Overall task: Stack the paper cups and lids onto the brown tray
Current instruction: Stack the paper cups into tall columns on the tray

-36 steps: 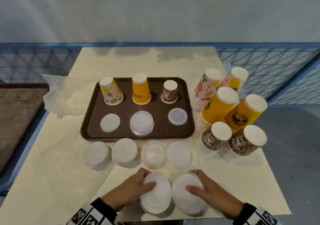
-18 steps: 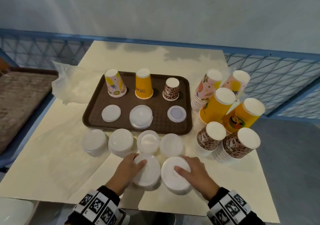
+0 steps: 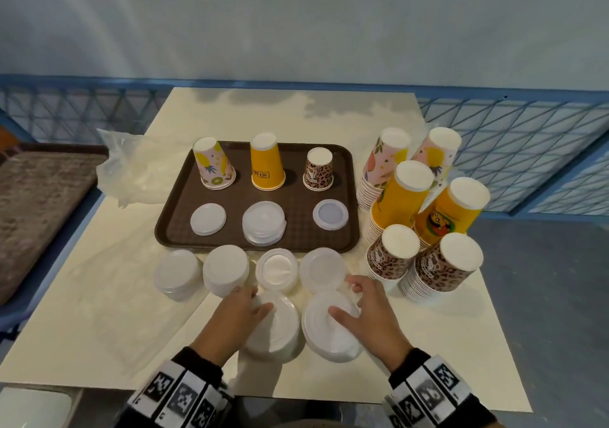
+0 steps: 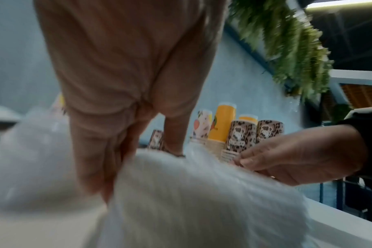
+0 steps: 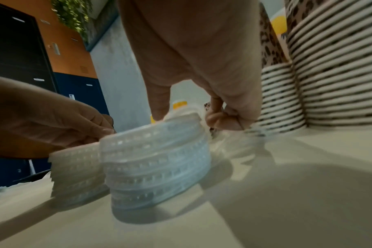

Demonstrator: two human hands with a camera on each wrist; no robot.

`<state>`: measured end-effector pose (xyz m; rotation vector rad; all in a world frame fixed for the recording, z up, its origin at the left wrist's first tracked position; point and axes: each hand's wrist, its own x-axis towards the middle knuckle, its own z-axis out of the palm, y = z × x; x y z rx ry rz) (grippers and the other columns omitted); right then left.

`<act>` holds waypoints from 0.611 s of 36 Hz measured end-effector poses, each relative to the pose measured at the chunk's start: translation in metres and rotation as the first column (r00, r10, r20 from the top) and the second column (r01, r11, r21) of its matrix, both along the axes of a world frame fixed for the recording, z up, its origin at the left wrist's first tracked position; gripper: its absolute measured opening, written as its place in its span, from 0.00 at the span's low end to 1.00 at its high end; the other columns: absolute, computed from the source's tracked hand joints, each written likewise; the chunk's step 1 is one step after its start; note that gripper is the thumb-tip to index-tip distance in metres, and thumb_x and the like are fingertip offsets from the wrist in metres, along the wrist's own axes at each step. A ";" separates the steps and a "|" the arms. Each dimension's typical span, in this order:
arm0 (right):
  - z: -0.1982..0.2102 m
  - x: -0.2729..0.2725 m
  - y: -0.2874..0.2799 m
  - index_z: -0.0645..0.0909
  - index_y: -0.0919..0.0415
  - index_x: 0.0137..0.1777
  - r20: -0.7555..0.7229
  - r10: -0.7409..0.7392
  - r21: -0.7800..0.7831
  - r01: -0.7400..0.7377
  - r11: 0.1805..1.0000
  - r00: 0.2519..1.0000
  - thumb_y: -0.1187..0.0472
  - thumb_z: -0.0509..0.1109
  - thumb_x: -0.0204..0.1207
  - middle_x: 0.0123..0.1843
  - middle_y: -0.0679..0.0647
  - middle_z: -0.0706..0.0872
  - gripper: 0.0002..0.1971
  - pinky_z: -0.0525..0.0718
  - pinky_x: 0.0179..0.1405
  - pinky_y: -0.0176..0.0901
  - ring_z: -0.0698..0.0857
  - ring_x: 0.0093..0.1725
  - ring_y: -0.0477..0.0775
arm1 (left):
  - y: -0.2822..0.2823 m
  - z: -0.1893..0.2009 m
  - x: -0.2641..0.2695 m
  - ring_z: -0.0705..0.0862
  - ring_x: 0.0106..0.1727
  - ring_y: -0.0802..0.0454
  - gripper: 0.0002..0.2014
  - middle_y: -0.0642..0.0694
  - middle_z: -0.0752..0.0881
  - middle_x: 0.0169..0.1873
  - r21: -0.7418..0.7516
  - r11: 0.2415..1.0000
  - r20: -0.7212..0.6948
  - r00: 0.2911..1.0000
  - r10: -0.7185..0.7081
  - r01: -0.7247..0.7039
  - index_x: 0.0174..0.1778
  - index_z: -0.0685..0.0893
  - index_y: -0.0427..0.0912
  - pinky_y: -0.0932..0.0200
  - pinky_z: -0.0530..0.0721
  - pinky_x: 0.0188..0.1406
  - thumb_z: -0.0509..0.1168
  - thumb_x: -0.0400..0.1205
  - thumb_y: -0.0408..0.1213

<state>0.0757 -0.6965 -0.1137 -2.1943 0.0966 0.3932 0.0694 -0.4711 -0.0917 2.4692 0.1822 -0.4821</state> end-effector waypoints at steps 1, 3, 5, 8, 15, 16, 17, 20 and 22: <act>0.004 -0.002 -0.003 0.69 0.52 0.68 0.023 0.003 0.013 -0.003 1.000 1.000 0.55 0.77 0.69 0.60 0.48 0.69 0.29 0.74 0.56 0.33 0.74 0.58 0.46 | 0.000 0.010 -0.001 0.78 0.47 0.52 0.08 0.53 0.79 0.40 0.058 0.996 -0.001 0.998 -0.062 0.062 0.49 0.76 0.43 0.70 0.68 0.36 0.61 0.83 0.44; 0.012 -0.008 -0.012 0.70 0.46 0.64 0.097 0.015 0.024 -0.017 1.000 0.995 0.54 0.76 0.70 0.57 0.46 0.72 0.25 0.72 0.46 0.23 0.75 0.50 0.42 | -0.001 0.031 -0.002 0.80 0.55 0.51 0.14 0.48 0.81 0.51 0.210 0.963 0.041 0.983 -0.181 0.168 0.59 0.77 0.41 0.69 0.68 0.45 0.59 0.84 0.47; 0.018 -0.015 -0.022 0.71 0.39 0.57 0.232 0.014 0.026 -0.021 0.999 0.973 0.53 0.75 0.71 0.52 0.45 0.77 0.19 0.73 0.42 0.20 0.77 0.46 0.41 | -0.006 0.051 0.002 0.81 0.59 0.52 0.18 0.46 0.82 0.58 0.237 0.958 0.118 0.974 -0.191 0.159 0.63 0.78 0.41 0.69 0.69 0.47 0.61 0.82 0.48; 0.029 -0.026 -0.037 0.71 0.35 0.53 0.482 -0.081 0.079 0.049 0.996 0.872 0.50 0.71 0.70 0.45 0.44 0.79 0.15 0.73 0.46 0.20 0.78 0.46 0.43 | -0.025 0.077 0.016 0.80 0.51 0.60 0.21 0.54 0.81 0.53 0.011 0.990 0.266 0.954 -0.136 0.138 0.66 0.75 0.46 0.78 0.73 0.42 0.68 0.78 0.46; 0.053 -0.025 -0.076 0.65 0.60 0.64 0.772 -0.469 0.278 0.435 0.856 0.429 0.52 0.73 0.64 0.63 0.37 0.64 0.31 0.71 0.62 0.39 0.71 0.62 0.58 | -0.111 0.078 0.050 0.72 0.71 0.55 0.41 0.48 0.71 0.72 -0.366 0.897 0.132 0.968 -0.213 0.247 0.77 0.61 0.45 0.66 0.73 0.62 0.76 0.72 0.41; 0.050 -0.022 -0.081 0.64 0.61 0.67 0.750 -0.507 0.299 0.467 0.832 0.423 0.51 0.74 0.62 0.65 0.41 0.63 0.35 0.72 0.64 0.45 0.70 0.65 0.62 | -0.120 0.071 0.054 0.71 0.71 0.56 0.42 0.48 0.71 0.70 -0.400 0.885 0.108 0.971 -0.213 0.239 0.77 0.61 0.43 0.67 0.72 0.62 0.77 0.71 0.41; 0.045 -0.018 -0.086 0.62 0.61 0.70 0.718 -0.535 0.304 0.490 0.817 0.445 0.52 0.75 0.61 0.66 0.46 0.64 0.39 0.72 0.66 0.50 0.69 0.68 0.64 | -0.129 0.065 0.058 0.71 0.69 0.57 0.43 0.50 0.71 0.69 -0.432 0.874 0.093 0.975 -0.201 0.222 0.76 0.62 0.42 0.68 0.71 0.63 0.78 0.69 0.41; 0.027 -0.007 -0.098 0.61 0.61 0.75 0.571 -0.525 0.205 0.509 0.836 0.632 0.61 0.84 0.59 0.71 0.62 0.65 0.47 0.74 0.69 0.61 0.69 0.69 0.57 | -0.146 0.045 0.068 0.73 0.72 0.52 0.46 0.45 0.75 0.70 -0.464 0.876 0.051 0.991 -0.121 0.131 0.75 0.65 0.43 0.55 0.72 0.73 0.82 0.63 0.42; 0.014 -0.002 -0.103 0.61 0.60 0.76 0.472 -0.474 0.151 0.461 0.874 0.743 0.64 0.84 0.58 0.72 0.61 0.66 0.48 0.75 0.68 0.61 0.70 0.69 0.55 | -0.153 0.035 0.072 0.75 0.70 0.48 0.42 0.44 0.78 0.68 -0.436 0.893 0.062 0.994 -0.088 0.106 0.72 0.69 0.43 0.50 0.74 0.72 0.82 0.63 0.38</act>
